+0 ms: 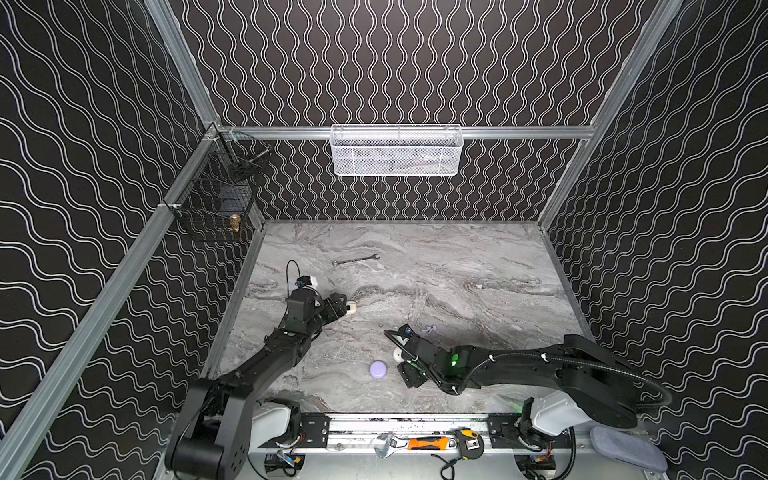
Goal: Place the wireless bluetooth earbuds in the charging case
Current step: 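Lower the right gripper onto the white round case while the left gripper withdraws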
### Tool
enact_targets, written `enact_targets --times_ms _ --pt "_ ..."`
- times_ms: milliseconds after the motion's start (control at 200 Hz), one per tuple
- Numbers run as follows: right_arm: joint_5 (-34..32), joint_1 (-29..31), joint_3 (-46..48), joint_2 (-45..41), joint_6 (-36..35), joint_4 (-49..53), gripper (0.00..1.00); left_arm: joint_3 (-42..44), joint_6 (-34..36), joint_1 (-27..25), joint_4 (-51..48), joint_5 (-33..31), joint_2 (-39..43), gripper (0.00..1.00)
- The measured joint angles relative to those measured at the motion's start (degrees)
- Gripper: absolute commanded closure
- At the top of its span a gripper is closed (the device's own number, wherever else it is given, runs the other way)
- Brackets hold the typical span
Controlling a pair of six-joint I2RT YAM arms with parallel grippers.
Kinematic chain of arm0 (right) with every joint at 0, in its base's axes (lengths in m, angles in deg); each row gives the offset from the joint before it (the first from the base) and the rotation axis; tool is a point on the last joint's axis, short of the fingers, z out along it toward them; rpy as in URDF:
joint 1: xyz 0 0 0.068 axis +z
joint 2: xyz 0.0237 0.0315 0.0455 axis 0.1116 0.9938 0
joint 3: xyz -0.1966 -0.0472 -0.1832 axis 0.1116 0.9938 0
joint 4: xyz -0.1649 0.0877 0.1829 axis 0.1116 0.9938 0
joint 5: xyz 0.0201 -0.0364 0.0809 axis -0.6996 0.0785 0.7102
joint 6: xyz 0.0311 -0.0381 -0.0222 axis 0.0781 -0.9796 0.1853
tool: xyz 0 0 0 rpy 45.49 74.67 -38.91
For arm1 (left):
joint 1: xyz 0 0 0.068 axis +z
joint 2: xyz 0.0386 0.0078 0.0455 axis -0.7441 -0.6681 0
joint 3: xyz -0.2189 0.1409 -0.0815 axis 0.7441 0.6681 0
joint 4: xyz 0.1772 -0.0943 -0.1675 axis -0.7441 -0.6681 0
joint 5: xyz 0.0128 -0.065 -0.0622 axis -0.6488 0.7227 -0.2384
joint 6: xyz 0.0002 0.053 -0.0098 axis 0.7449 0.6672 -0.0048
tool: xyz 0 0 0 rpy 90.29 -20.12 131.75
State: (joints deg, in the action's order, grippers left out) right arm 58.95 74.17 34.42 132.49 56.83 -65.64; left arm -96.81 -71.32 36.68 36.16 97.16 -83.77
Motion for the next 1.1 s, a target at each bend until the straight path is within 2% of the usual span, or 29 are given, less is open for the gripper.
enact_targets --times_ms 140,275,1101 --pt "-2.3 -0.2 -2.5 3.8 1.2 2.8 0.34 1.4 0.3 0.0 0.0 -0.6 4.5 0.2" --pt "-3.7 -1.0 -5.1 6.6 2.0 3.2 0.39 1.9 0.5 -0.1 0.1 -0.8 5.9 0.2" --pt "-3.5 -3.9 -7.6 9.2 1.7 1.8 0.34 1.9 0.5 -0.2 1.7 0.7 5.1 0.21"
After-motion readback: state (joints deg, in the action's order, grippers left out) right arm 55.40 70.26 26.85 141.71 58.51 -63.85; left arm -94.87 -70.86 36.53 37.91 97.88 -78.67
